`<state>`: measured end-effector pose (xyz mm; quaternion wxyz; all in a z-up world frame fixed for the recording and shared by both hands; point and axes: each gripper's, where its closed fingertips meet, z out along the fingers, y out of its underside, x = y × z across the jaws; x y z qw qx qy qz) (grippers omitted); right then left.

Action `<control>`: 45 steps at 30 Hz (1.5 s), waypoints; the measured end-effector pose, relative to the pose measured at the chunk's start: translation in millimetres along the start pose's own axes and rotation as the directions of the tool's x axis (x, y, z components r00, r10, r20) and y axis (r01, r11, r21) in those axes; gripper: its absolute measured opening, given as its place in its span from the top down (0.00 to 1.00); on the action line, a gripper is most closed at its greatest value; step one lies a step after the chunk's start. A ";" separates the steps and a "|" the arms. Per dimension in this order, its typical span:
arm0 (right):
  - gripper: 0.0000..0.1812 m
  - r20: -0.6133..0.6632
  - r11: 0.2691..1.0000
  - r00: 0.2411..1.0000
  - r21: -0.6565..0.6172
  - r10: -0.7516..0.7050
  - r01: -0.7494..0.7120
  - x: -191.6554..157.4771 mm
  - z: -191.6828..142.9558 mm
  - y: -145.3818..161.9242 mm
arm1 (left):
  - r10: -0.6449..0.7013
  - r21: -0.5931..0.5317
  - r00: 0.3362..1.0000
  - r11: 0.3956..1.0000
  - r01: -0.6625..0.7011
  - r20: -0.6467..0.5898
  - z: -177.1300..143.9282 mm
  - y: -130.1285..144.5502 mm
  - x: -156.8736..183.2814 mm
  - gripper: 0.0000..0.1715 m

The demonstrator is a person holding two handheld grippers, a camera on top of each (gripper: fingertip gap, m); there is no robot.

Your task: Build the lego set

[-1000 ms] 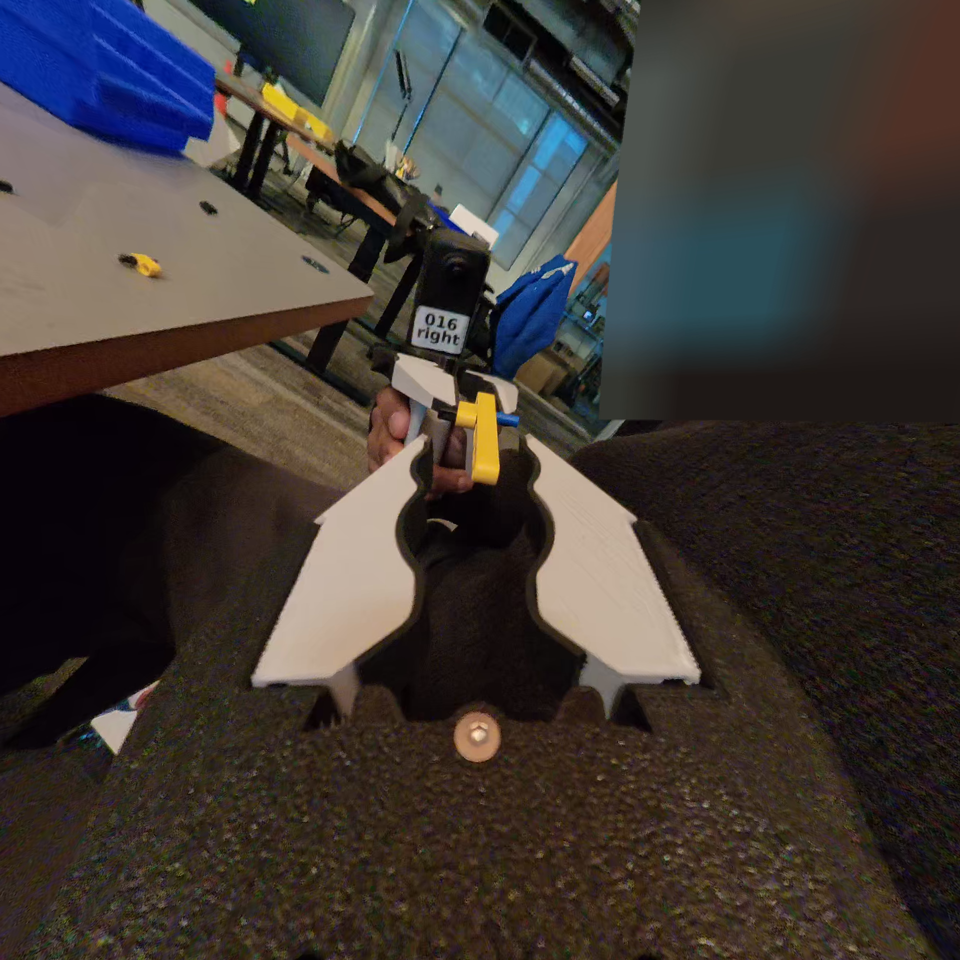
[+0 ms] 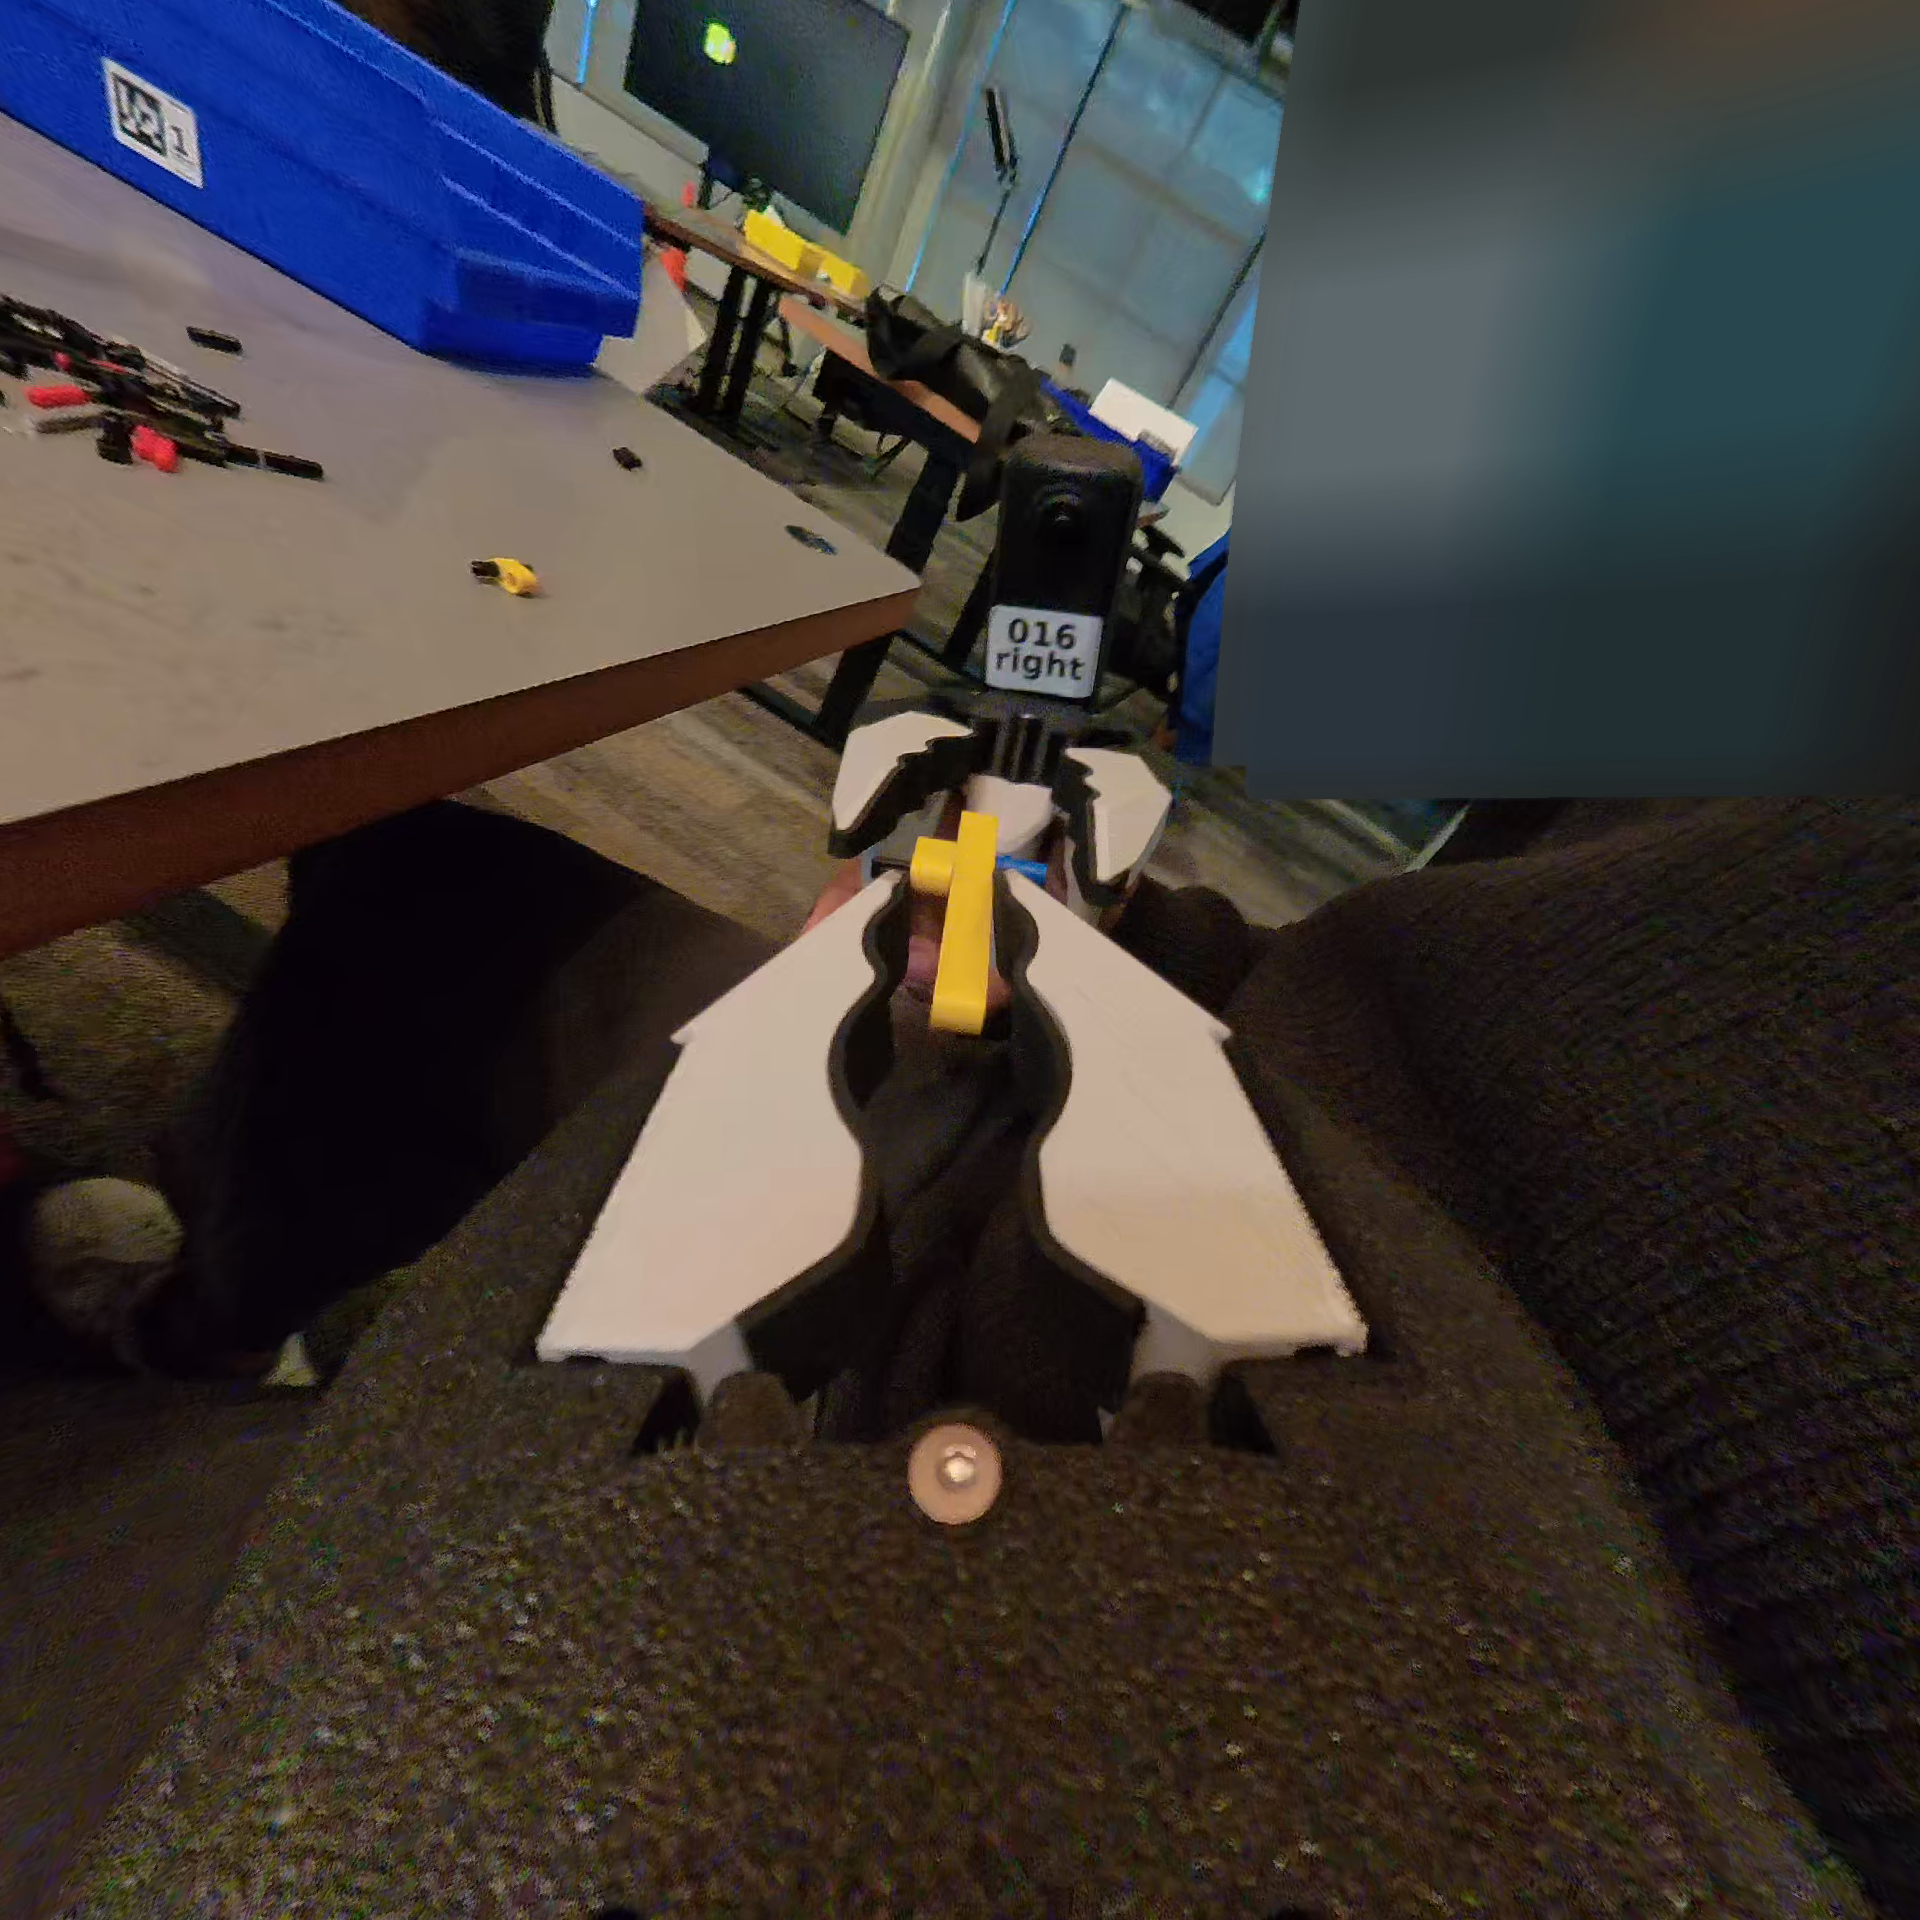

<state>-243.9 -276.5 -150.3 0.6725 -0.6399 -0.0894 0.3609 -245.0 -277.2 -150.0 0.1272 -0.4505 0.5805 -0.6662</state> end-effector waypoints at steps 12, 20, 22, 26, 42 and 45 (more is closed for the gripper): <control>0.85 -0.006 0.997 0.997 0.000 -0.073 0.073 -4.6 0.0 -1.5 | 0.055 -0.026 0.998 0.998 -0.055 0.014 1.2 1.6 2.9 0.91; 0.85 0.017 0.995 0.995 -0.024 -0.094 0.094 -6.6 -0.8 2.1 | 0.093 -0.052 0.995 0.995 -0.091 0.031 1.6 5.0 4.7 0.91; 0.85 0.025 0.995 0.995 -0.020 -0.098 0.099 -7.5 -1.4 2.0 | 0.092 -0.046 0.995 0.995 -0.090 0.031 2.2 5.3 5.9 0.92; 0.86 0.049 0.993 0.992 -0.015 -0.116 0.117 -12.0 -3.1 1.0 | 0.085 -0.053 0.996 0.995 -0.084 0.008 3.5 7.9 10.8 0.92; 0.86 0.085 0.994 0.992 -0.048 -0.094 0.098 -17.2 -4.5 8.7 | 0.093 -0.080 0.996 0.993 -0.093 -0.001 3.1 16.3 14.9 0.92; 0.86 0.094 0.995 0.993 -0.047 -0.078 0.083 -17.1 -4.1 9.9 | 0.113 -0.089 0.994 0.990 -0.113 0.005 2.6 17.3 14.8 0.92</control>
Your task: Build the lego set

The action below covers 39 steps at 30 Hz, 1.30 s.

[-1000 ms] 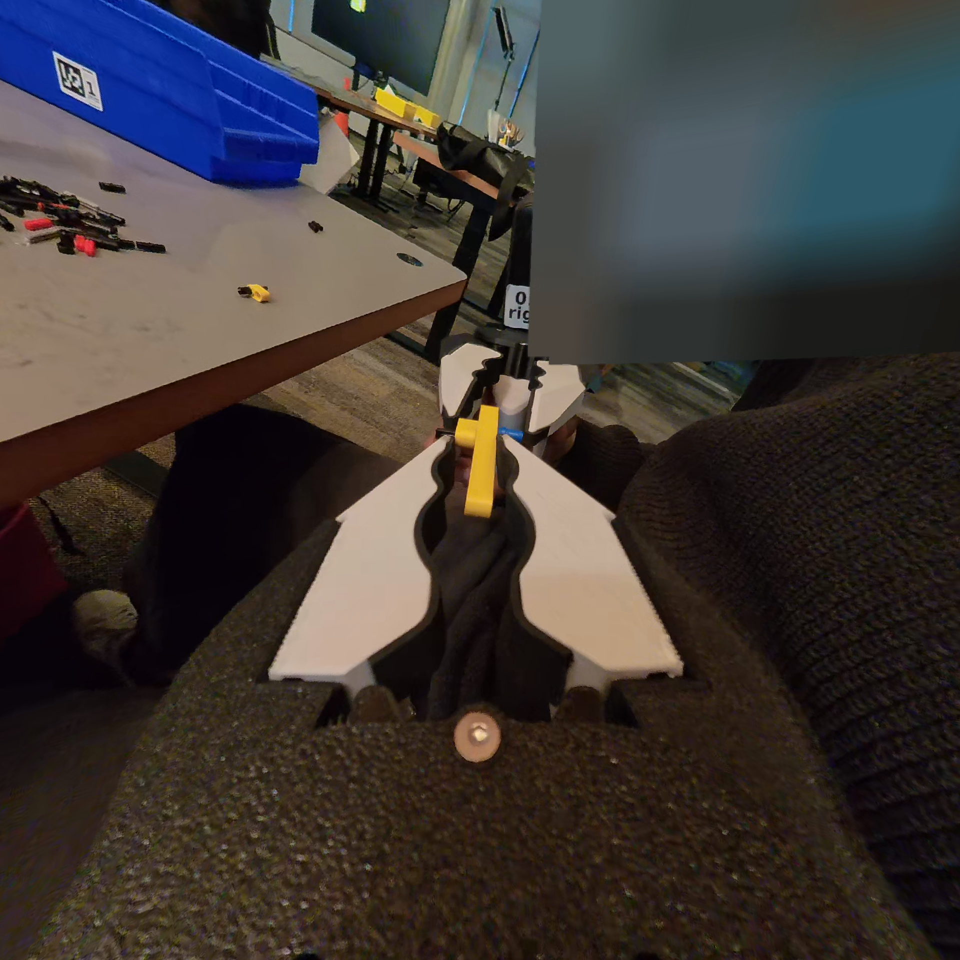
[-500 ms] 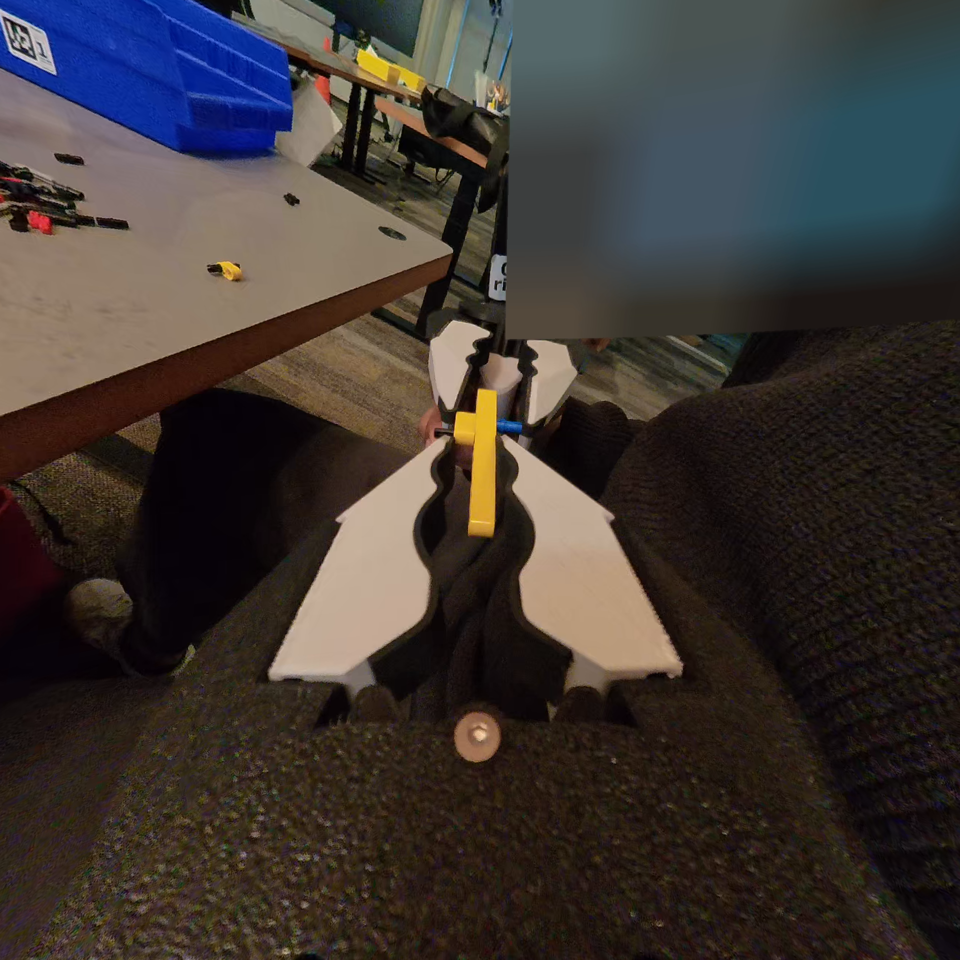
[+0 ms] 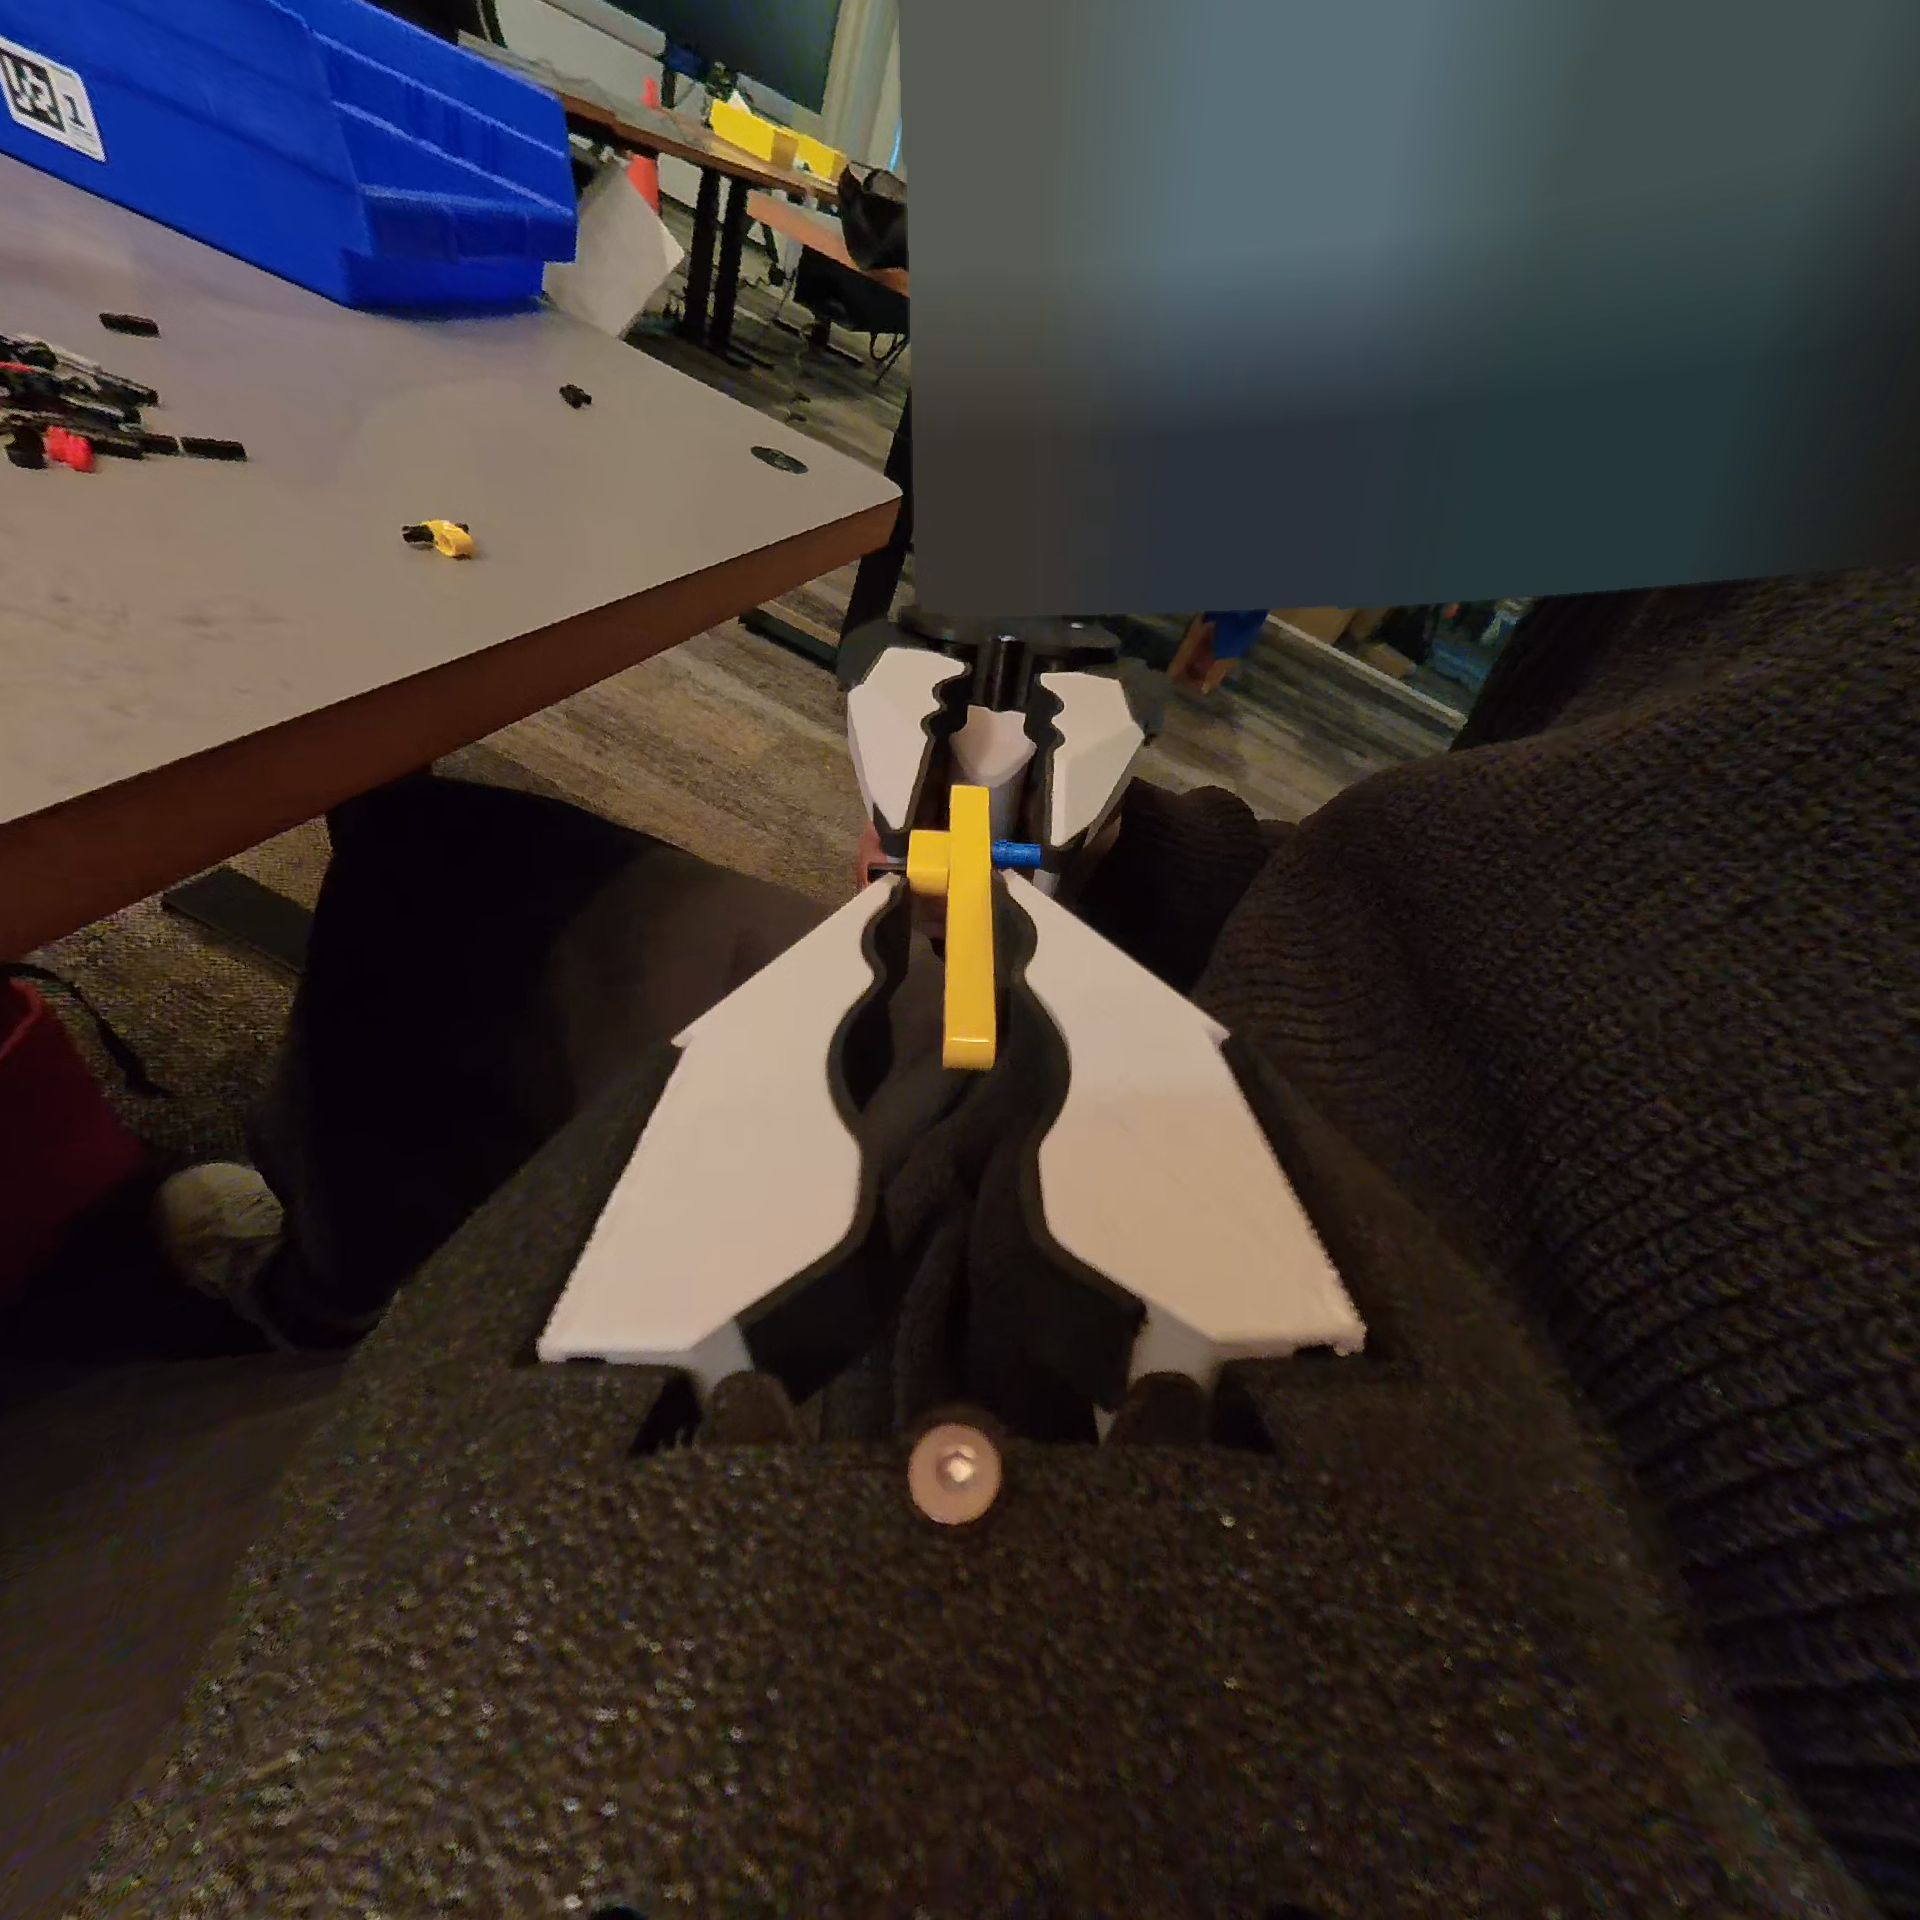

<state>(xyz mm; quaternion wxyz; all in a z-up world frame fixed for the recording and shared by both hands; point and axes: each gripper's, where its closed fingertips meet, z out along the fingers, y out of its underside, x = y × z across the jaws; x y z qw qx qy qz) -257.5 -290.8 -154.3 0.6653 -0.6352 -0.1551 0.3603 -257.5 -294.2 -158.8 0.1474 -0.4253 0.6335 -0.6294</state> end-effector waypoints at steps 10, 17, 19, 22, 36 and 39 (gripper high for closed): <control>0.88 -0.006 1.000 1.000 0.013 0.017 -0.017 -3.0 4.8 6.3 | 0.023 -0.017 1.000 1.000 -0.023 -0.005 -5.5 6.1 3.6 0.92; 0.87 -0.082 0.996 0.994 0.037 -0.076 0.079 -0.1 8.2 -1.4 | 0.095 0.003 0.995 0.995 -0.095 0.023 -9.5 -3.3 -0.2 0.92; 0.87 -0.081 0.997 0.996 0.069 -0.037 0.043 -0.5 6.7 -6.9 | 0.137 0.001 0.990 0.991 -0.137 0.040 -9.2 -6.3 0.1 0.92; 0.70 -0.113 0.989 0.993 0.149 0.017 0.000 6.5 -4.8 -23.5 | 0.244 -0.048 0.965 0.969 -0.240 0.099 -7.5 -3.6 -3.7 0.92; 0.70 -0.262 0.994 0.963 0.108 0.056 -0.028 103.3 -12.4 -72.5 | 0.122 0.101 0.992 0.987 -0.123 0.018 -7.4 -84.9 -99.8 0.91; 0.70 -0.264 0.995 0.962 0.088 0.067 -0.045 143.5 -14.1 -100.5 | 0.092 0.140 0.996 0.986 -0.091 -0.004 -10.7 -112.7 -140.2 0.91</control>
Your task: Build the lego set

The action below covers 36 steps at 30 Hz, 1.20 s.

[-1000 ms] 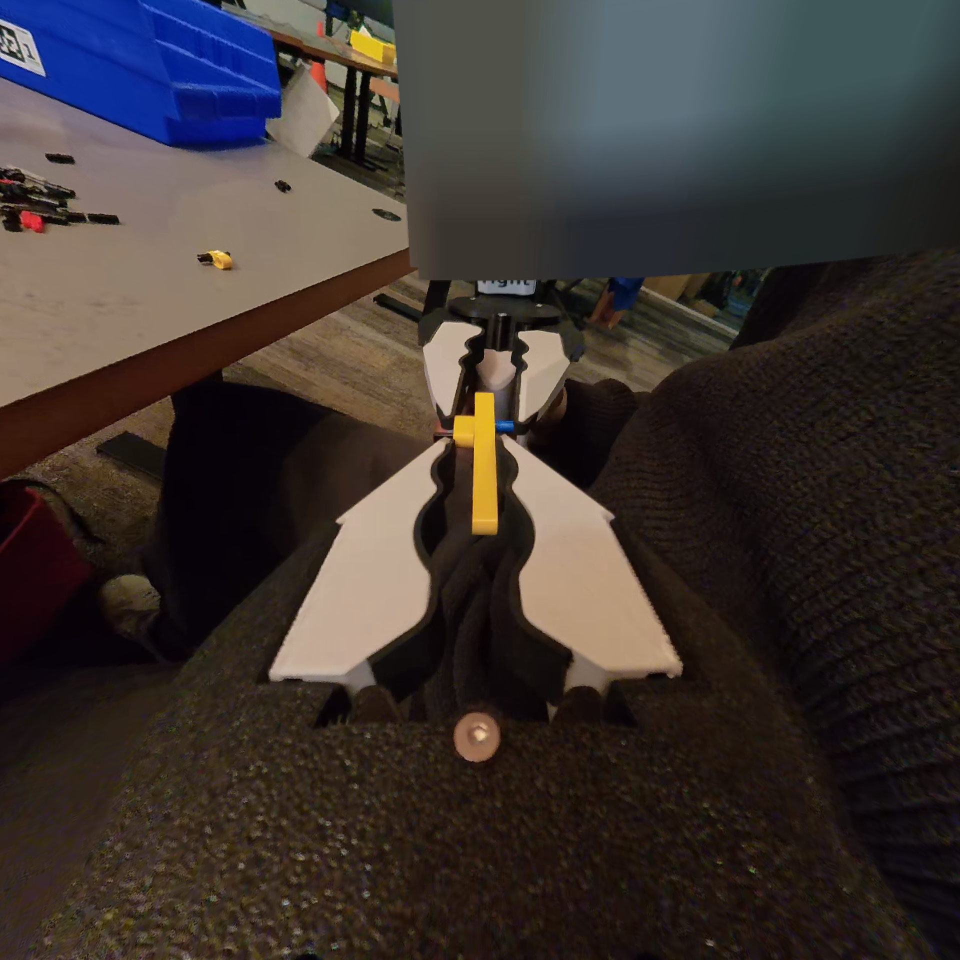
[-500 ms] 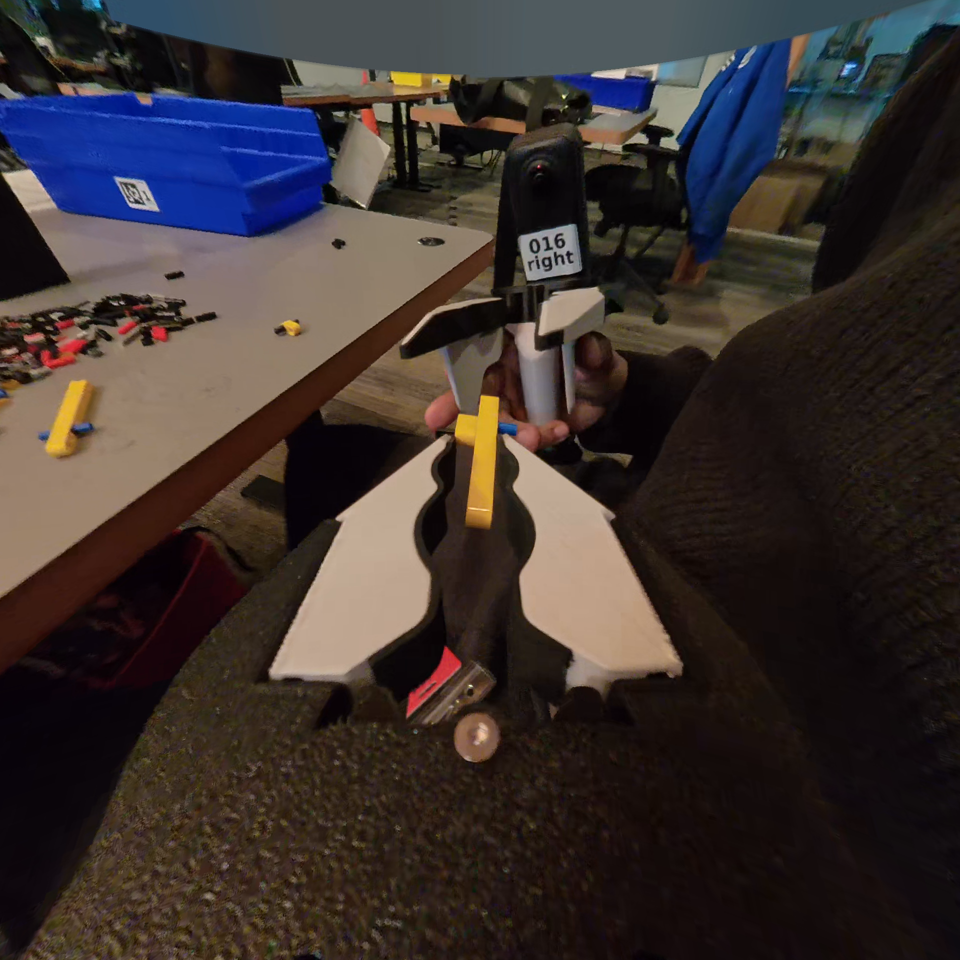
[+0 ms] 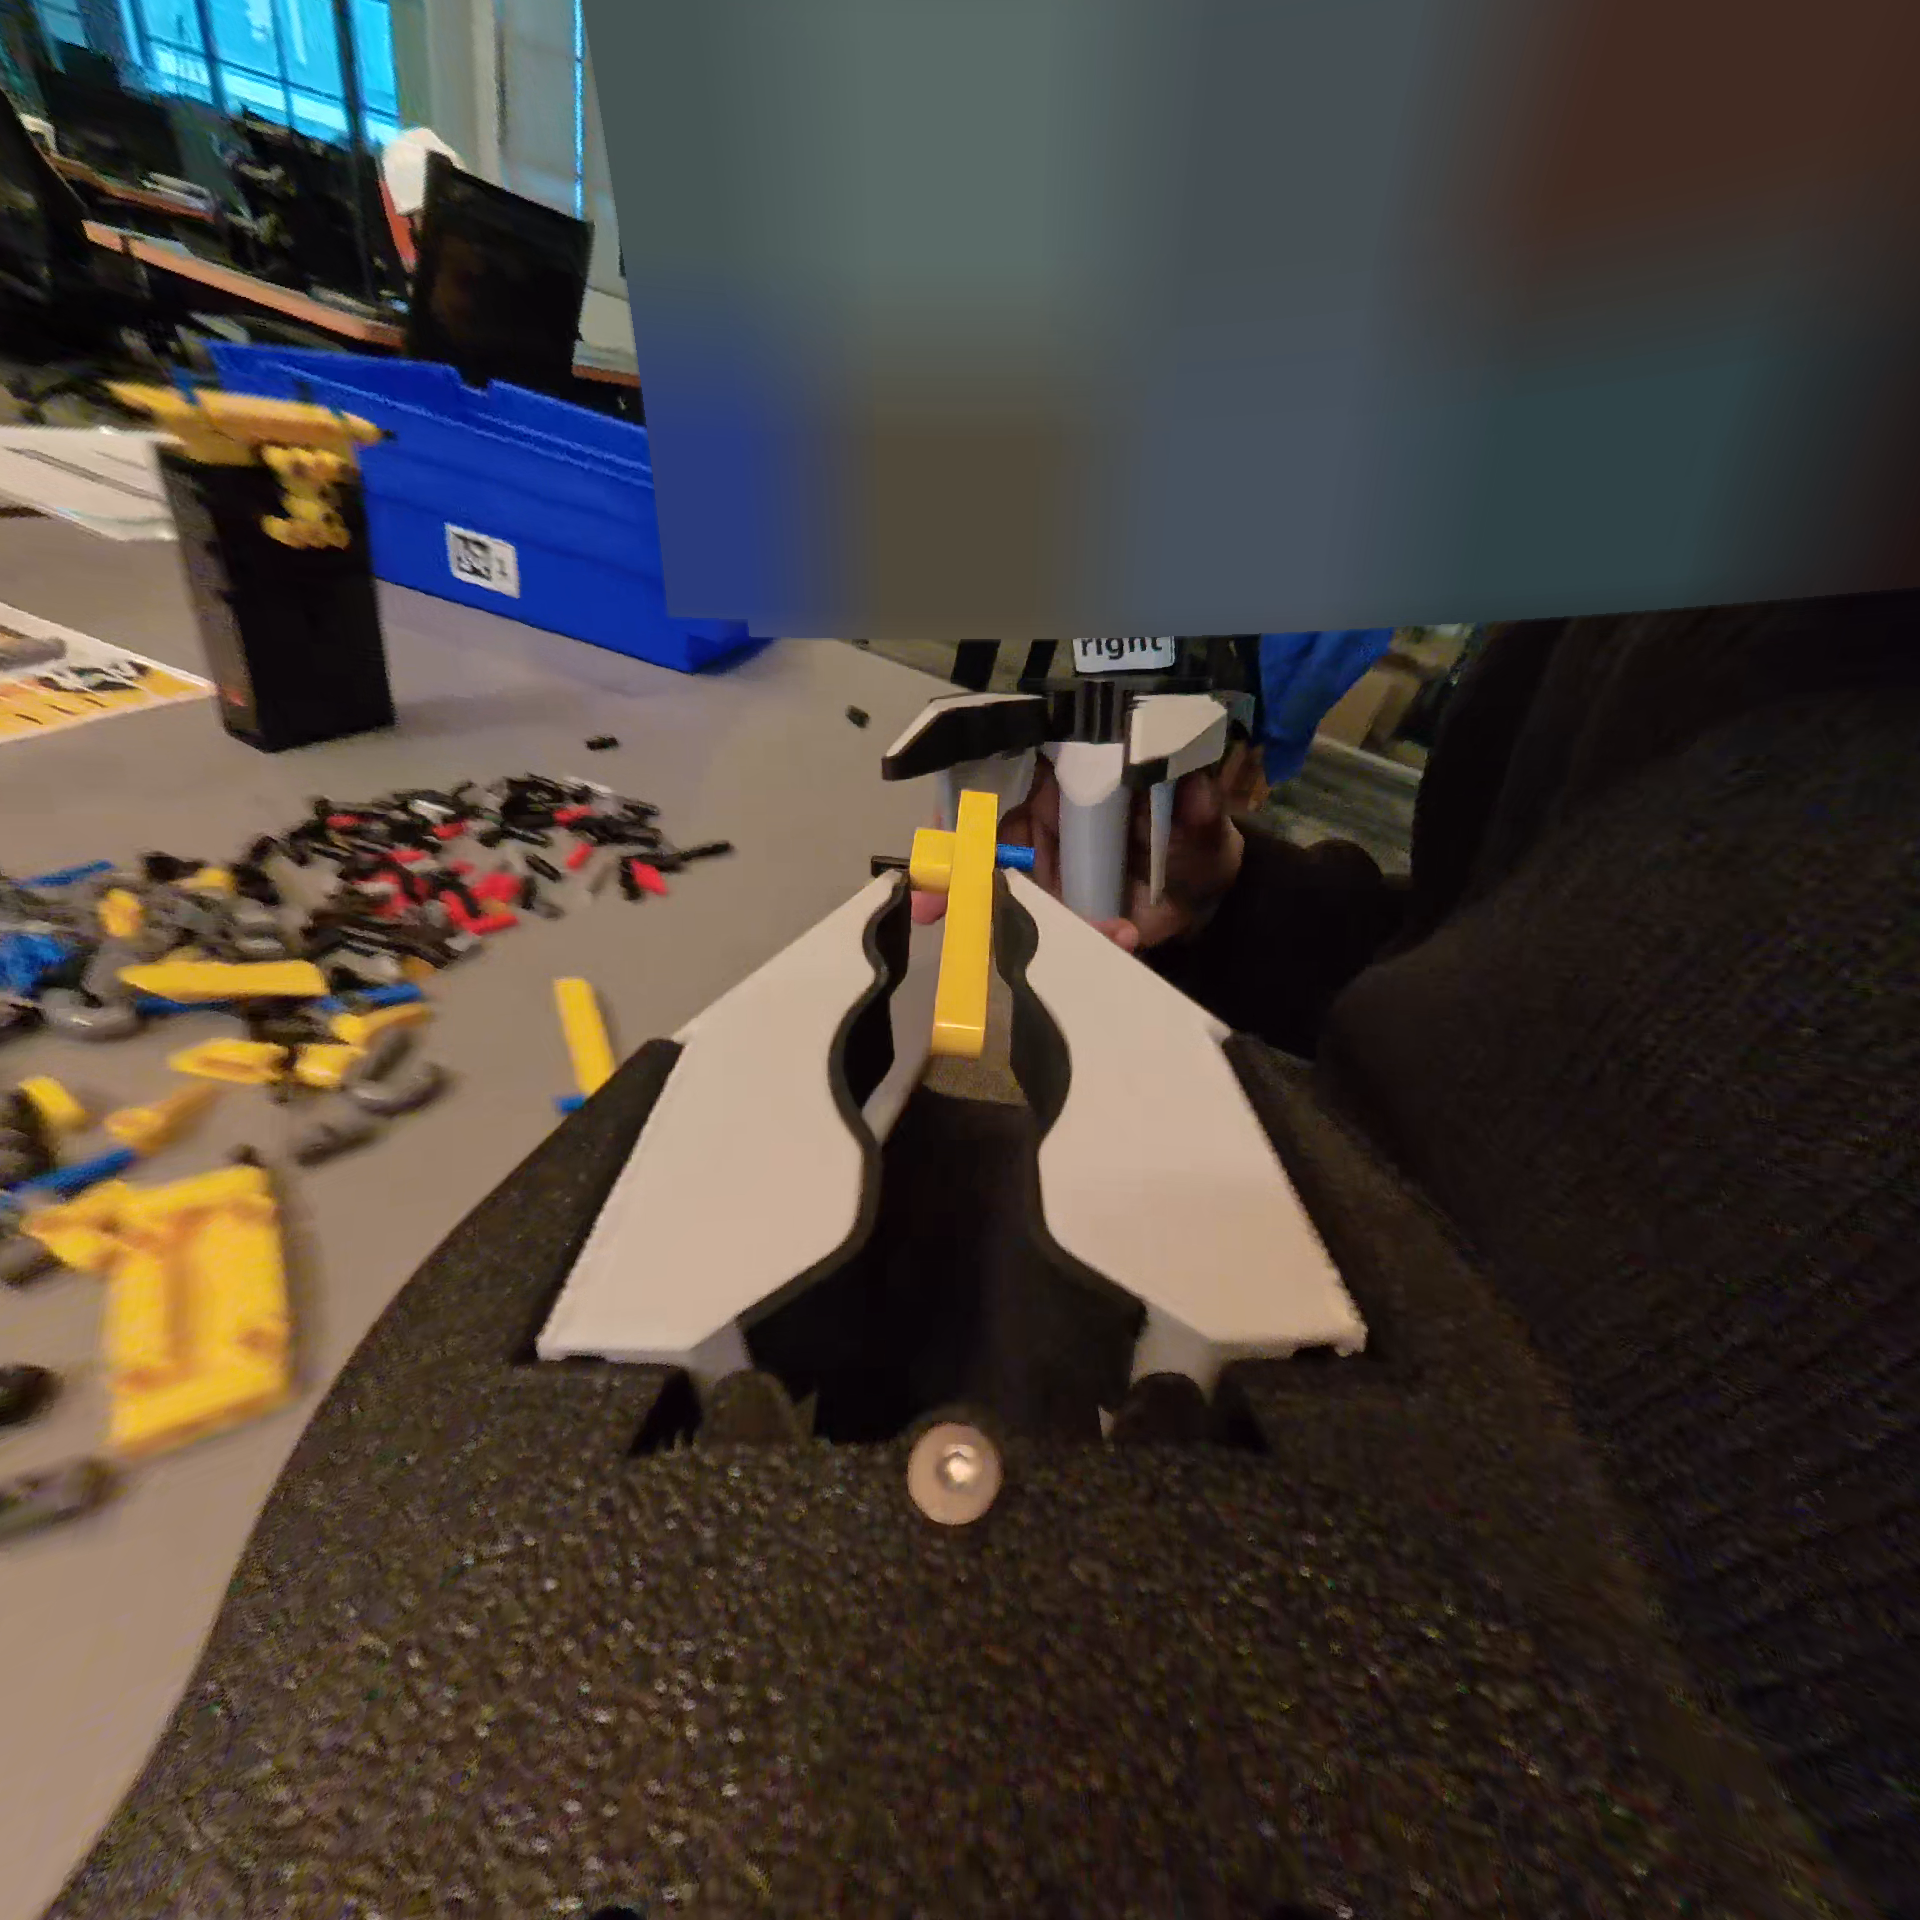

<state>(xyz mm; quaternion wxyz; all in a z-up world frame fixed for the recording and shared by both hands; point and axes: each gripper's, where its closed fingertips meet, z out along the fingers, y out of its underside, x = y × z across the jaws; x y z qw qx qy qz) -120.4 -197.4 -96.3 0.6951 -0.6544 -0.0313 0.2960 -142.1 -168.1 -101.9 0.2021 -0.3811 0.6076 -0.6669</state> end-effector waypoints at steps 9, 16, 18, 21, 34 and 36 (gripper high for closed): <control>0.72 -0.086 0.999 0.996 -0.035 0.009 -0.012 62.3 7.5 -38.1 | 0.012 0.034 1.000 0.999 -0.012 0.002 23.7 -27.9 -63.2 0.91; 0.71 -0.240 0.998 0.969 0.051 0.059 -0.048 109.2 -18.9 -43.0 | -0.030 0.051 0.999 0.998 0.032 -0.041 38.0 -24.2 -80.8 0.91; 0.72 -0.318 1.000 0.948 0.011 0.013 -0.010 124.3 -29.4 -36.1 | -0.030 0.070 0.999 0.997 0.032 -0.021 35.9 -26.7 -84.9 0.91; 0.77 -0.421 0.998 0.906 -0.055 -0.051 0.030 137.6 -49.6 -29.1 | 0.005 0.068 0.999 0.998 -0.007 0.032 32.3 -21.5 -87.6 0.91; 0.88 -0.735 0.987 0.661 -0.147 -0.152 0.065 170.8 -120.0 -31.1 | -0.026 0.112 0.999 0.993 0.028 -0.018 28.8 -26.0 -85.6 0.91; 0.88 -0.722 0.985 0.676 -0.166 -0.145 0.034 172.5 -116.8 -26.2 | -0.031 0.123 1.000 0.992 0.031 0.000 27.5 -27.4 -88.9 0.91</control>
